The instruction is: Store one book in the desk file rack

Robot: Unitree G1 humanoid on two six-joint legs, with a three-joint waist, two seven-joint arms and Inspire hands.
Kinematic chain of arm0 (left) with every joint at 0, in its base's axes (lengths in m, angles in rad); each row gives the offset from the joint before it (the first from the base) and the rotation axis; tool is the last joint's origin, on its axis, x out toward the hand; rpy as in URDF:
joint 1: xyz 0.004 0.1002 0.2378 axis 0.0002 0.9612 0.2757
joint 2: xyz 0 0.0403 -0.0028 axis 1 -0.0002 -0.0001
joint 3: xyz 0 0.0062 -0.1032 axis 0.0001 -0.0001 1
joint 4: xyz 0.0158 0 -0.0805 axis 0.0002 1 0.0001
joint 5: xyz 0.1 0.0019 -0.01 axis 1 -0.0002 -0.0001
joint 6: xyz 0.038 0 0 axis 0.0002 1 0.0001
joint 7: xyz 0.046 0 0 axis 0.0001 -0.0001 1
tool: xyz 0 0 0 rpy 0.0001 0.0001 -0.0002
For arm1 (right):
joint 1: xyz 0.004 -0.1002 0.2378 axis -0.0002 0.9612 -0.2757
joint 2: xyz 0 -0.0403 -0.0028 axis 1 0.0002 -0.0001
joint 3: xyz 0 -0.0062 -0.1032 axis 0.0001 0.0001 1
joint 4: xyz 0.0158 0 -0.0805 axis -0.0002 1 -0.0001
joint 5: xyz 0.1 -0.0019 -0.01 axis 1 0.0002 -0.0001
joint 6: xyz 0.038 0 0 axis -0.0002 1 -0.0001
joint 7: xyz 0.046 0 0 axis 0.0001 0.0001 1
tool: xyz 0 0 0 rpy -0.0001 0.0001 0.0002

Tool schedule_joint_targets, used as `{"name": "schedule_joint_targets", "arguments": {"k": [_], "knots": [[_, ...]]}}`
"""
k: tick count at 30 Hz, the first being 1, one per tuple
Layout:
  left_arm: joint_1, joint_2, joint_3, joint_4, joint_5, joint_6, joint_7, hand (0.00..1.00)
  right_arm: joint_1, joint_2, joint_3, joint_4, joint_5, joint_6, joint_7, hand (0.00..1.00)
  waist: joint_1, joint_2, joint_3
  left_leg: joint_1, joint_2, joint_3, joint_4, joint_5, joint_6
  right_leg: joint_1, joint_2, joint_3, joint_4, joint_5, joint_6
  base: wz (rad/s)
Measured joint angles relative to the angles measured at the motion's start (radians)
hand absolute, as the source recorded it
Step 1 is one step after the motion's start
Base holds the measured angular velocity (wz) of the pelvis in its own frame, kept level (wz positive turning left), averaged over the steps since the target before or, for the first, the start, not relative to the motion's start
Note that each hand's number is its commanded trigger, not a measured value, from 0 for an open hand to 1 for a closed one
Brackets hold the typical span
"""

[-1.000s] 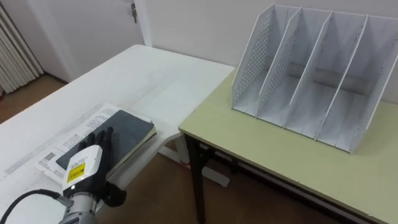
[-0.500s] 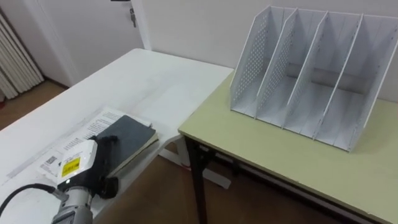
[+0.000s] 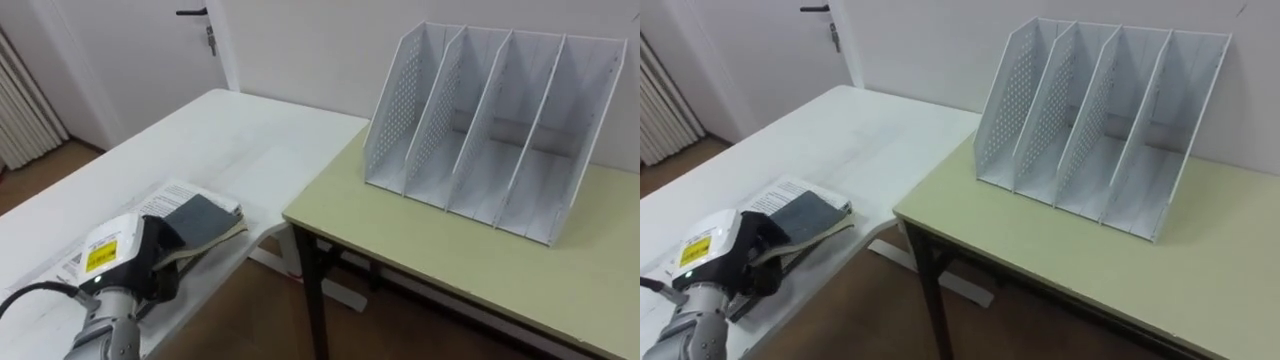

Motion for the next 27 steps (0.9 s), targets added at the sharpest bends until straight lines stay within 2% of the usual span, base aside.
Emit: {"name": "schedule_joint_targets", "arguments": {"k": [9, 12, 13, 15, 16, 18, 19, 23, 25, 27], "knots": [[-0.002, -0.002, -0.003, -0.008, -0.042, -0.007, 0.024, 1.00, -0.011, -0.001, 0.010, -0.008, 0.005, -0.003, -0.024, 0.00, 0.001, -0.004, 0.0025, -0.004, -0.001, 0.003, -0.002, 0.000, 0.000, -0.006, -0.005, -0.002, -0.001, -0.003, 0.004, 0.00], [-0.002, -0.009, -0.002, -0.043, -0.044, 0.003, 0.027, 1.00, -0.030, 0.000, 0.011, -0.059, 0.012, -0.004, -0.040, 0.00, 0.008, -0.006, 0.0039, -0.020, 0.000, 0.003, -0.001, 0.001, 0.002, -0.026, -0.006, 0.000, 0.002, -0.004, 0.005, 0.00], [-0.002, -0.013, -0.003, -0.061, -0.046, 0.003, 0.028, 1.00, -0.044, 0.002, 0.012, -0.076, 0.025, -0.008, -0.044, 0.00, 0.014, -0.010, 0.0065, -0.024, 0.000, 0.002, 0.000, 0.002, 0.003, -0.027, -0.006, 0.000, 0.001, -0.003, 0.005, 0.00], [0.004, -0.018, -0.005, -0.110, -0.061, 0.002, 0.023, 1.00, -0.059, 0.004, 0.028, -0.082, 0.058, -0.027, -0.049, 0.00, 0.032, -0.020, 0.0101, -0.026, 0.000, -0.002, 0.000, 0.002, 0.003, -0.025, -0.004, -0.003, -0.001, 0.002, 0.004, 0.04], [0.004, -0.021, -0.007, -0.140, -0.065, 0.002, 0.018, 1.00, -0.067, 0.007, 0.033, -0.082, 0.071, -0.036, -0.050, 0.00, 0.040, -0.024, 0.0086, -0.031, 0.000, -0.008, 0.003, 0.002, 0.003, -0.025, -0.005, -0.010, -0.001, 0.002, 0.004, 0.12], [0.005, -0.030, -0.004, -0.186, -0.084, 0.002, 0.016, 1.00, -0.079, 0.014, 0.039, -0.083, 0.097, -0.058, -0.048, 0.00, 0.049, -0.033, 0.0107, -0.044, 0.001, -0.012, 0.007, 0.002, 0.003, -0.032, -0.007, -0.023, -0.002, 0.002, 0.003, 0.17], [0.012, -0.037, 0.001, -0.221, -0.100, 0.003, 0.015, 1.00, -0.080, 0.021, 0.041, -0.093, 0.115, -0.071, -0.042, 0.00, 0.058, -0.039, 0.0074, -0.054, 0.001, -0.015, 0.009, 0.002, 0.002, -0.039, -0.008, -0.025, -0.002, 0.003, 0.003, 0.13], [0.033, -0.054, -0.015, -0.327, -0.181, 0.001, 0.013, 1.00, -0.081, 0.037, 0.051, -0.126, 0.164, -0.112, -0.031, 0.00, 0.058, -0.041, 0.0069, -0.057, -0.001, -0.037, 0.009, 0.002, 0.002, -0.035, -0.011, -0.031, -0.004, 0.003, 0.003, 0.11], [0.042, -0.071, -0.025, -0.389, -0.243, -0.010, 0.005, 1.00, -0.081, 0.054, 0.060, -0.143, 0.163, -0.126, -0.019, 0.00, 0.066, -0.041, 0.0066, -0.057, -0.001, -0.039, 0.006, 0.002, 0.002, -0.036, -0.010, -0.030, -0.005, 0.003, 0.003, 0.02], [0.045, -0.076, -0.028, -0.427, -0.315, -0.021, -0.009, 1.00, -0.077, 0.056, 0.094, -0.159, 0.163, -0.140, -0.014, 0.00, 0.074, -0.040, 0.0060, -0.057, -0.001, -0.039, 0.006, 0.002, 0.002, -0.036, -0.010, -0.030, -0.007, 0.003, 0.003, -0.04]]}}
